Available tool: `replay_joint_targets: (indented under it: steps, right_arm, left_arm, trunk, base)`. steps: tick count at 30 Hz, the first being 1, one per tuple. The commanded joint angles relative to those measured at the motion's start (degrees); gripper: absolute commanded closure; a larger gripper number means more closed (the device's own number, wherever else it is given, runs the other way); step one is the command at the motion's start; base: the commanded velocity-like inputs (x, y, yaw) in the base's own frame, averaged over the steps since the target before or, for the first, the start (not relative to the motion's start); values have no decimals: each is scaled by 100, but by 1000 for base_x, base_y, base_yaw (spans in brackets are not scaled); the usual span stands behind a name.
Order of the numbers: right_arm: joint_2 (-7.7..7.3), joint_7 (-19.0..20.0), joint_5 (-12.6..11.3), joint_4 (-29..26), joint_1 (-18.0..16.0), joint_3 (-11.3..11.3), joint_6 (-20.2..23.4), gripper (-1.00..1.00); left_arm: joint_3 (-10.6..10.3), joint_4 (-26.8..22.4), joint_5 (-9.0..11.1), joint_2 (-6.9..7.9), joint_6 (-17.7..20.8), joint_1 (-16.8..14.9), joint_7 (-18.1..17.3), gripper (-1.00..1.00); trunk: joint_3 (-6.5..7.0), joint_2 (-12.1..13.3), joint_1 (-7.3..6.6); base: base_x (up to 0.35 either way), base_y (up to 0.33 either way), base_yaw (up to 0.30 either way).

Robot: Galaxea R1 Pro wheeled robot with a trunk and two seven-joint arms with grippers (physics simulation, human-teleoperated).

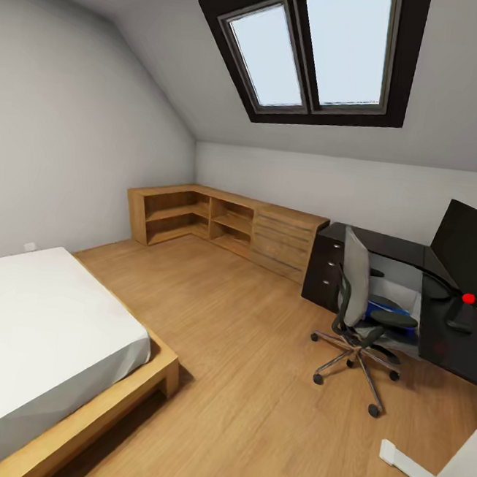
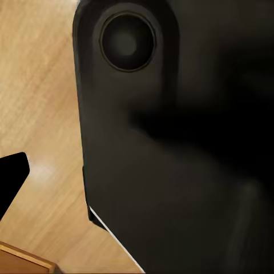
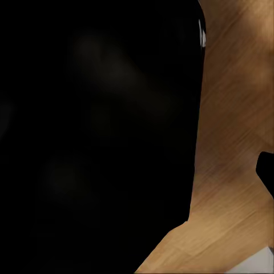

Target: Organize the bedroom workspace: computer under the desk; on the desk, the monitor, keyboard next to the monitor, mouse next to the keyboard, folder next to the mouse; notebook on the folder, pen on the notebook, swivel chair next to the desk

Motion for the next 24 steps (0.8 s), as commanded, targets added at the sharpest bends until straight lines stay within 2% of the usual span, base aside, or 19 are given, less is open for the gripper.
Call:
replay_joint_targets:
  steps: [1, 5, 9, 24]
  right_arm:
    - [0, 0, 0, 0, -1, 0, 0, -100]
    - [130, -26, -30, 37, -80, 10, -31, -100]
    - [182, -26, -43, 45, -85, 12, -11, -100]
    - [183, -26, -25, 42, -96, 45, -163, -100]
  left_arm:
    - [0, 0, 0, 0, 0, -1, 0, -100]
    - [12, -114, 0, -130, -53, -27, -3, -100]
    - [21, -137, 0, -254, -53, -27, -8, -100]
    - [9, -147, -9, -265, -53, -27, -13, -100]
  trunk:
    - [-3, -1, 0]
    - [33, 79, -43]
    - [105, 239, -131]
    - [374, 841, -461]
  base:
    - [0, 0, 0]
    - [0, 0, 0]
    - [0, 0, 0]
    - [0, 0, 0]
